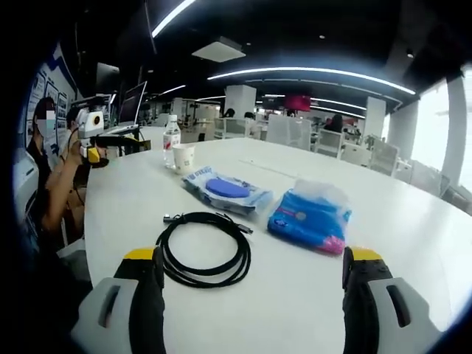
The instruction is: Arrange the tabletop items into an orderly group along one side of the table until the central work area is clear of visible clutter.
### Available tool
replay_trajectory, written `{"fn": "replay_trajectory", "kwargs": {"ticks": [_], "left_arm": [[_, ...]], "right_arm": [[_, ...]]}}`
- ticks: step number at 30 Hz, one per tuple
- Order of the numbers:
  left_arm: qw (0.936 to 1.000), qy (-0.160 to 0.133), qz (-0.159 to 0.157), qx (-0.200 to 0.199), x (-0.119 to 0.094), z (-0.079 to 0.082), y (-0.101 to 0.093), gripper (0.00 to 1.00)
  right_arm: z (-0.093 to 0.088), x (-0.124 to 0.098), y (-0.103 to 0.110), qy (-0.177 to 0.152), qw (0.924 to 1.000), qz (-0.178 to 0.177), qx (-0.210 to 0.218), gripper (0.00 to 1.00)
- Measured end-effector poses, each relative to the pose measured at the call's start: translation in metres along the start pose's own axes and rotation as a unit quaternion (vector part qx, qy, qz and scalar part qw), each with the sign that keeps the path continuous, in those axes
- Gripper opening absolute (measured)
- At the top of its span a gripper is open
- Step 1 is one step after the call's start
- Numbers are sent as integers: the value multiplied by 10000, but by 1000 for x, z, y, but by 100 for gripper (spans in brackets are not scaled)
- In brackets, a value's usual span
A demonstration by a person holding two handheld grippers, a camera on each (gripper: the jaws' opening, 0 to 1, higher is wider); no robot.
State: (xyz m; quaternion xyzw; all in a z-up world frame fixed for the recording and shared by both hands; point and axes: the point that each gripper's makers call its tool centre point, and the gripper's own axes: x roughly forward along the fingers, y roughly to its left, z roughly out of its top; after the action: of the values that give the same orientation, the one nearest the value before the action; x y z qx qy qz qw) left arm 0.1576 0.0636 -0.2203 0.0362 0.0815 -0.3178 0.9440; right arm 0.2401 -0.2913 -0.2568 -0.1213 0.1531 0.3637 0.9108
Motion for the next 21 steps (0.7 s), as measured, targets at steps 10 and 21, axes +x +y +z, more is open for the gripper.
{"fn": "replay_trajectory", "kwargs": {"ticks": [10, 21], "left_arm": [[9996, 95, 269, -55, -25, -12, 10, 100], [9976, 170, 667, -113, -57, -26, 27, 100]], "right_arm": [[-8, -10, -1, 100, 9999, -37, 3, 100], [-13, -23, -4, 103, 9998, -145, 30, 100]]}}
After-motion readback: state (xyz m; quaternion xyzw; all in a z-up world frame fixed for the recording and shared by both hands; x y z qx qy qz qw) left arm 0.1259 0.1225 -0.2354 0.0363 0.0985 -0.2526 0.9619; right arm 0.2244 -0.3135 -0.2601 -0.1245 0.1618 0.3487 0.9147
